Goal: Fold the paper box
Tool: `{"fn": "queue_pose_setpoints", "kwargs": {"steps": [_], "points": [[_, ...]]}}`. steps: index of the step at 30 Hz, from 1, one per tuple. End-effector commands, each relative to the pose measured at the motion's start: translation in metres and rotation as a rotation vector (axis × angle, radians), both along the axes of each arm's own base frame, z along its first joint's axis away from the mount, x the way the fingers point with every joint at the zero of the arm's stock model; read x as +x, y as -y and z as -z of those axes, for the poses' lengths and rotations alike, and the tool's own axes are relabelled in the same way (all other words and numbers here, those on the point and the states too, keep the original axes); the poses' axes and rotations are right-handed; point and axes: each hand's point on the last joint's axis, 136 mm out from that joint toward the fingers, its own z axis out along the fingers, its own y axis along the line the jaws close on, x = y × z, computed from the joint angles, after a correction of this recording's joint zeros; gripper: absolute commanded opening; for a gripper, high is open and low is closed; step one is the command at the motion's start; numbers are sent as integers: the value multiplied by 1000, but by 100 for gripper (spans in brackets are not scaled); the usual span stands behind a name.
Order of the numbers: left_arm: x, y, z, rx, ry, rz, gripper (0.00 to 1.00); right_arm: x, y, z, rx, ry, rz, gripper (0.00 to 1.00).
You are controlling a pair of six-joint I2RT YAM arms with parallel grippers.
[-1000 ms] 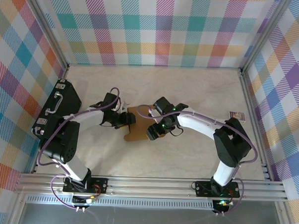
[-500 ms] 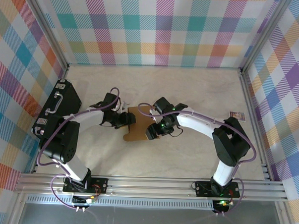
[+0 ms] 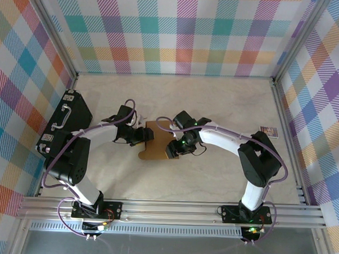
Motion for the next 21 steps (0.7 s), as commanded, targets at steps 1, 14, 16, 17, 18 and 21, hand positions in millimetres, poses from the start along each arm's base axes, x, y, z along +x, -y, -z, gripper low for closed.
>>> {"fn": "queue_pose_setpoints", "kwargs": {"steps": [1, 14, 16, 17, 18, 21], "points": [[-19, -12, 14, 70, -72, -15, 64, 3, -5, 4, 12, 6, 6, 61], [-20, -32, -4, 167, -27, -54, 73, 6, -1, 8, -15, 16, 21, 57], [-22, -38, -11, 199, -18, -60, 73, 7, -1, 8, -15, 17, 21, 57], [-22, -42, -15, 212, -2, -68, 74, 7, -2, 7, -13, 16, 20, 57], [-22, -43, -19, 214, 12, -72, 75, 7, -3, 7, -9, 16, 21, 57], [-22, -39, -23, 191, 11, -60, 76, 8, -6, 7, 3, 13, 18, 56]]}}
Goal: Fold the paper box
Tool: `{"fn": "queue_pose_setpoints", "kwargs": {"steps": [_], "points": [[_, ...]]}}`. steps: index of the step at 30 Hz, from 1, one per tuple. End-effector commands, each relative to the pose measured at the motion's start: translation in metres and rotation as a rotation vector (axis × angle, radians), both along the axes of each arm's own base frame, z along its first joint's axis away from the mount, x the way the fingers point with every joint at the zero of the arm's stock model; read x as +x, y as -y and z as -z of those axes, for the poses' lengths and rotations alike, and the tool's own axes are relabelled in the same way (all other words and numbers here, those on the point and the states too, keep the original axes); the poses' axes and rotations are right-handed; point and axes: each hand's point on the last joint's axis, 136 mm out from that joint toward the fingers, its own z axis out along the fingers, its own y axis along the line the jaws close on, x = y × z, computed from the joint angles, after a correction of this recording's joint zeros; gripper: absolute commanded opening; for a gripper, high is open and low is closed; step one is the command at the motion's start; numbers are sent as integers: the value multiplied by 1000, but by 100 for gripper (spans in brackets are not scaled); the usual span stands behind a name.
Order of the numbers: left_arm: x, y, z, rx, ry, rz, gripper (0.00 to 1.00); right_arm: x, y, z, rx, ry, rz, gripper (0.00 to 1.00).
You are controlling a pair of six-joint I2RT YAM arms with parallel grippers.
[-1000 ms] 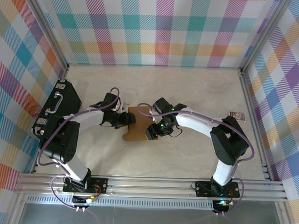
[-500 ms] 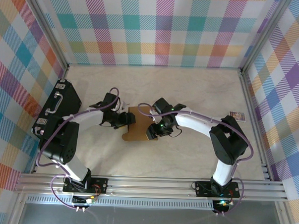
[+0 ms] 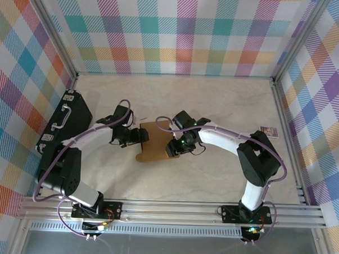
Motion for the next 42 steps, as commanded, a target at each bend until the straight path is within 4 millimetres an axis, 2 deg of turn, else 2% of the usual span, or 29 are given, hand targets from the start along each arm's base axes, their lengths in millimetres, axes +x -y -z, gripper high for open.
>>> {"fn": "queue_pose_setpoints", "kwargs": {"steps": [1, 5, 10, 16, 21, 24, 28, 32, 38, 42], "points": [[-6, -2, -3, 23, -16, 15, 76, 0, -5, 4, 9, -20, 11, 56], [-8, 1, 1, 3, -31, 18, 73, 1, -7, 5, 10, -27, 12, 55], [-17, -5, -8, 20, -25, 14, 73, 1, -8, 6, 16, -35, 13, 53], [-42, -6, -15, 37, -56, 32, 72, 1, -10, 2, 27, -36, 13, 52], [-66, 8, -15, -15, -63, 61, 64, 0, -11, 1, 33, -36, 12, 52], [-73, 7, -7, -5, -80, 66, 59, 0, -12, 1, 42, -40, 11, 52], [-76, 9, 3, -1, -98, 66, 61, 0, -14, 1, 49, -44, 9, 52], [-74, 19, 9, -42, -107, 80, 62, -1, -16, -1, 57, -49, 7, 51], [-74, 40, 3, -140, -101, 105, 60, -4, -20, -5, 89, -65, 2, 51], [-76, 45, -1, -164, -101, 119, 60, -5, -23, -8, 108, -73, -3, 51]]}}
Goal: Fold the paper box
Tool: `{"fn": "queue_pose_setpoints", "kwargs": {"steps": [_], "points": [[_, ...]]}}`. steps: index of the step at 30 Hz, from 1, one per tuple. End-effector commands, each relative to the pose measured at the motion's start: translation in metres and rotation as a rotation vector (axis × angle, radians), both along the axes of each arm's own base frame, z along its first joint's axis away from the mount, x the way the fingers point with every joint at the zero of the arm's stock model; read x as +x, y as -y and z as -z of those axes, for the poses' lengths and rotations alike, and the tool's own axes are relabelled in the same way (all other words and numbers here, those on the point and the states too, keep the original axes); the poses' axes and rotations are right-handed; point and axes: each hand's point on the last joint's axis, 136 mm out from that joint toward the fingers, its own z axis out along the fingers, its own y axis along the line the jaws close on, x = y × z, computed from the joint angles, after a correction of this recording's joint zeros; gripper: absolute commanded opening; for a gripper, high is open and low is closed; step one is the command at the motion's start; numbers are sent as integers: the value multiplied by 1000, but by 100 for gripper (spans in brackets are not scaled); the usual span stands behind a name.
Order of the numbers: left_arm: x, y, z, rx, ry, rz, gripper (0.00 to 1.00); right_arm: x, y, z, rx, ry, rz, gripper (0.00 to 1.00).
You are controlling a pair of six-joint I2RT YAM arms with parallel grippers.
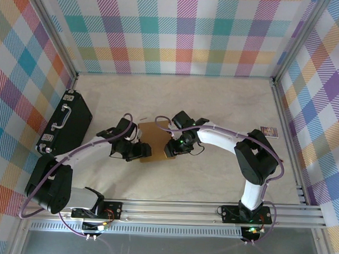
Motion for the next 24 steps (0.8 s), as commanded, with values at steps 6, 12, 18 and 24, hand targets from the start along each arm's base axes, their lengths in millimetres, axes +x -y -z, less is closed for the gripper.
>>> {"fn": "queue_pose_setpoints", "kwargs": {"steps": [6, 12, 18, 24], "points": [[-3, 13, -7, -80, -2, 13, 61, -3, -14, -14, 75, -27, -10, 51], [-1, 11, -7, -64, 3, 12, 61, -6, -14, -15, 82, -38, -14, 51], [-1, -1, -3, 11, 8, 7, 61, -4, -12, -12, 64, -31, -9, 51], [0, -9, 9, 66, 4, -2, 61, -2, -10, -4, 49, -27, -1, 51]]}}
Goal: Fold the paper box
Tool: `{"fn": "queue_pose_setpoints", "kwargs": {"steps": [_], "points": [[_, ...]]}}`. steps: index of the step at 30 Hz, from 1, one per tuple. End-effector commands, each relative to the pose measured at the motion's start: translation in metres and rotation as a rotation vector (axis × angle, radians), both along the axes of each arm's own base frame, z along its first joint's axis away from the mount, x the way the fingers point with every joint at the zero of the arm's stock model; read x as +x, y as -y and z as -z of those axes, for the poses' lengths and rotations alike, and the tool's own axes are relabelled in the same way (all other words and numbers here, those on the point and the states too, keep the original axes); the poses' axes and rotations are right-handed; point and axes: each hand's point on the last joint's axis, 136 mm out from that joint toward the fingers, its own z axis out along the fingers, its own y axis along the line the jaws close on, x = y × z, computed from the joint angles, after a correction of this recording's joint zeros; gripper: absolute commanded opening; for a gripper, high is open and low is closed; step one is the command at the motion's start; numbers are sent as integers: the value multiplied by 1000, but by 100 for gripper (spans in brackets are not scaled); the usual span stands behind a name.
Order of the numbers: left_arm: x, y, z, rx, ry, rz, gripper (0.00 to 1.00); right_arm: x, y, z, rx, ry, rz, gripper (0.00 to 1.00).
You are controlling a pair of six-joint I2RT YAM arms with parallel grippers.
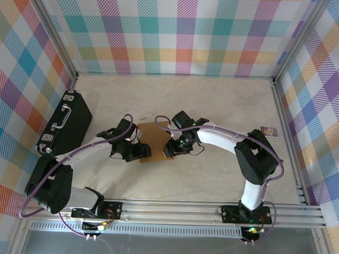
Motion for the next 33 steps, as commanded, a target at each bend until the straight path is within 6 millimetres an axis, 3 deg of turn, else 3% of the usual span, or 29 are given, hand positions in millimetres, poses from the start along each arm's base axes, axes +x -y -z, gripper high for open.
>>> {"fn": "queue_pose_setpoints", "kwargs": {"steps": [1, 11, 22, 27, 33], "points": [[-1, -5, 6, 47, -4, 8, 60, 2, -5, -1, 21, 1, -1, 51], [4, 4, 13, 9, -9, 10, 59, -1, -8, 3, 38, -17, -4, 47], [8, 19, -9, -94, 17, 21, 58, -3, -13, -5, 70, -29, -10, 47], [8, 19, -12, -92, 20, 24, 58, -5, -15, -8, 85, -36, -15, 47], [8, 4, 4, 12, 9, 11, 58, -5, -11, 1, 61, -41, -10, 47]]}}
